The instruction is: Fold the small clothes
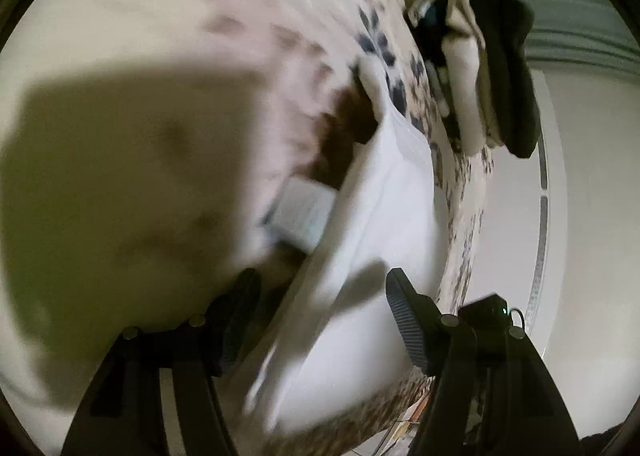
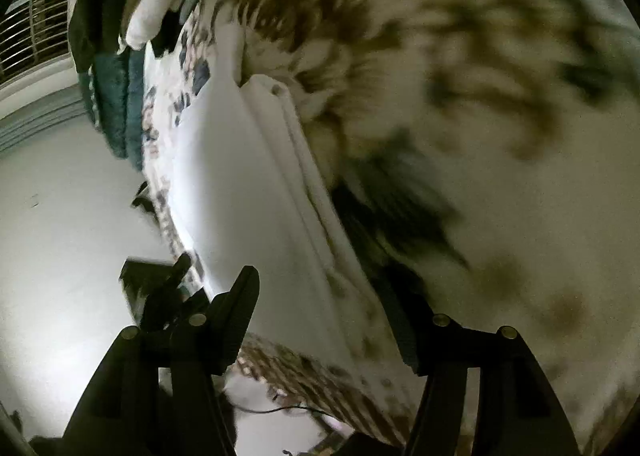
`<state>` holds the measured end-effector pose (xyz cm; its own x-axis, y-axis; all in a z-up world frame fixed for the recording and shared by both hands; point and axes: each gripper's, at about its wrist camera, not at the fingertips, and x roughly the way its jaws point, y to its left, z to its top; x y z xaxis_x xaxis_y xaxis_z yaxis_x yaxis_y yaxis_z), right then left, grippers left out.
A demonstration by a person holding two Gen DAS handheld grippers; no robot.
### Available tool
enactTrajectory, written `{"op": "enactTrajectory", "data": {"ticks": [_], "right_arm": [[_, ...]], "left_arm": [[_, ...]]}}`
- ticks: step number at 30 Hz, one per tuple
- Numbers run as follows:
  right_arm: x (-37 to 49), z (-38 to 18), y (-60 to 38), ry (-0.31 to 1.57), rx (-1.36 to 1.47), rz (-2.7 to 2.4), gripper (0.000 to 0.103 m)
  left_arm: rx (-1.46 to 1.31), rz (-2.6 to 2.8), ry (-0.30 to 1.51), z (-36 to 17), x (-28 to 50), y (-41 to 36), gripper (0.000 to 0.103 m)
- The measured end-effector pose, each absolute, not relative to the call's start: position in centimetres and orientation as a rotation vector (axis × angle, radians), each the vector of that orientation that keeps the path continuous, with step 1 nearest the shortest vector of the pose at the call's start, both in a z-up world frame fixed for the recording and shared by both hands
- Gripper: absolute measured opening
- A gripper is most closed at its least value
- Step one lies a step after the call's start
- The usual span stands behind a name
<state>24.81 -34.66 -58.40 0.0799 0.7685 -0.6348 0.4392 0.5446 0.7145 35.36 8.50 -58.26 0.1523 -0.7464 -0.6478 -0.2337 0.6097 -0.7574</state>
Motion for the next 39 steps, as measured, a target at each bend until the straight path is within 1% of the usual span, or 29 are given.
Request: {"op": "enactTrajectory", "data": {"ticks": [3,4,5,6,7,8,9,12,16,20,25,27,31,34,36,39], "right_arm": [[26.8,-60.2,-33.3,1.562,1.091,0.402,0.066],[26.9,-60.5,-32.8,1.559,1.09,0.417,0.066],[27.1,-60.5,-32.4,1.551,1.092,0.442,0.064],[27.3,-60.6,-32.2,1.546,1.087,0.458,0.054],[27.4,-60.4,-31.9,1.541,1.077,0.464,0.034],[27.4,-60.3,-31.6,1.534,1.08,0.459,0.027],[27.4,-60.2,-31.5,1.529,1.086,0.449,0.017],[27.3,-58.5,-31.0,1.501,1.058,0.422,0.013],[28.0,-54.5,-30.6,1.475,1.025,0.415,0.012],[29.2,-48.7,-30.4,1.44,0.981,0.414,0.012],[32.4,-40.6,-31.3,1.356,0.937,0.412,0.012],[33.8,-37.3,-32.7,1.31,0.913,0.416,0.012],[39.3,-31.9,-35.2,1.22,0.876,0.419,0.012],[45.9,-29.2,-36.9,1.164,0.832,0.427,0.012],[49.4,-28.6,-37.7,1.153,0.815,0.427,0.012],[55.5,-29.1,-39.0,1.154,0.774,0.424,0.012]], "left_arm": [[-0.839,-0.496,1.382,-58.0,36.8,6.5,0.06],[-0.819,-0.505,1.374,-57.6,36.9,6.1,0.042],[-0.78,-0.519,1.374,-57.2,37.1,5.4,0.032],[-0.755,-0.517,1.378,-57.0,37.2,5.1,0.022],[-0.729,-0.516,1.374,-56.7,37.2,4.8,0.015],[-0.721,-0.516,1.375,-56.4,37.1,4.8,0.013],[-0.72,-0.517,1.374,-56.0,37.1,4.8,0.012],[-0.687,-0.52,1.378,-54.5,37.4,4.7,0.011],[-0.65,-0.536,1.382,-51.2,38.3,4.4,0.011],[-0.615,-0.566,1.376,-47.0,39.2,4.7,0.011],[-0.555,-0.597,1.326,-40.4,43.2,3.0,0.011],[-0.515,-0.608,1.274,-37.1,45.7,1.6,0.012],[-0.487,-0.612,1.178,-32.4,50.9,-1.1,0.012],[-0.457,-0.591,1.121,-30.3,55.4,-3.2,0.013],[-0.439,-0.577,1.099,-29.8,58.4,-4.3,0.013],[-0.43,-0.555,1.09,-31.1,63.2,-5.6,0.014]]}}
